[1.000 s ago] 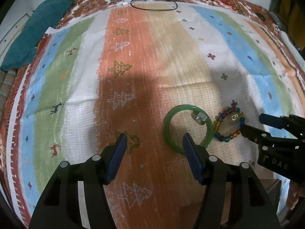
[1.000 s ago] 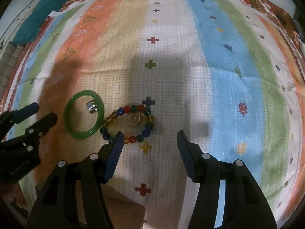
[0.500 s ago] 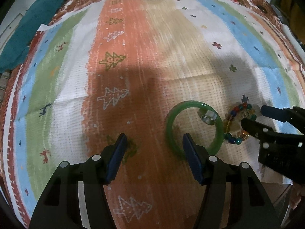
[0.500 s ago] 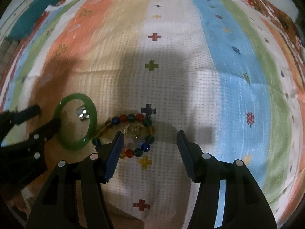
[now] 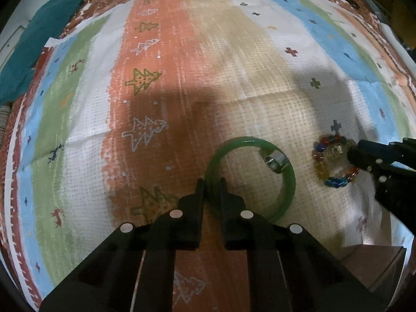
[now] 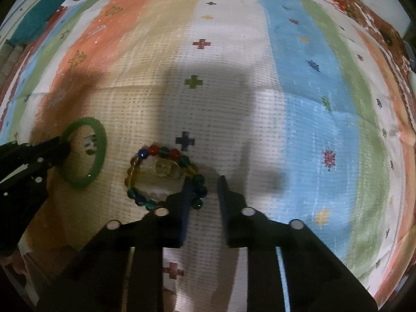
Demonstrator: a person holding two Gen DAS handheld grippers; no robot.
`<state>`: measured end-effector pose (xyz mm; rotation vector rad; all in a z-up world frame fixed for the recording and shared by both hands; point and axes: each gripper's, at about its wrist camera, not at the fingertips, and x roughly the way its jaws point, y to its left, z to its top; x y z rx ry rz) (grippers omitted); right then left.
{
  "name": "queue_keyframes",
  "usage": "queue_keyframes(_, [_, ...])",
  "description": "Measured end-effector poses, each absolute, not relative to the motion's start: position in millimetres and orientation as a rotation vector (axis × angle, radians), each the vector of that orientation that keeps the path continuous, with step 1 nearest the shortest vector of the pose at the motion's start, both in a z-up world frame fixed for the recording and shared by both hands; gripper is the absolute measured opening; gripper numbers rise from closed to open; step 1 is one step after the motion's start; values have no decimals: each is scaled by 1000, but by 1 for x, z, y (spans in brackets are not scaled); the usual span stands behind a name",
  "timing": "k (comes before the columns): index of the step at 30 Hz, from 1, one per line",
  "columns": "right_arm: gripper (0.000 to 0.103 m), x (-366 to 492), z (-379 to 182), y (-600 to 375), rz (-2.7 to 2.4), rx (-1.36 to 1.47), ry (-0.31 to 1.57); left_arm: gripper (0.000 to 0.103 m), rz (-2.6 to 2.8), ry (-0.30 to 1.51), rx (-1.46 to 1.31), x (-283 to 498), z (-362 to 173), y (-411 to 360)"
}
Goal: Organize jewelry
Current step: 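Grasp the multicolour bracelet with the right tool while the left grasps the jade bangle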
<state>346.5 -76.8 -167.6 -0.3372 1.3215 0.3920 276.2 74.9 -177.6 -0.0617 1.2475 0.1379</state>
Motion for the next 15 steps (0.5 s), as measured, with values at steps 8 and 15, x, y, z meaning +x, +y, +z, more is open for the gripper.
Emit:
queue_keyframes(8, [11,348,-156,-90,414,-319,1274,7,136,1223,-93,274,-163,78])
queue_keyframes(15, [11,342,-130,-83,450,-293,1213,7,144,1187,-111,270,-147,78])
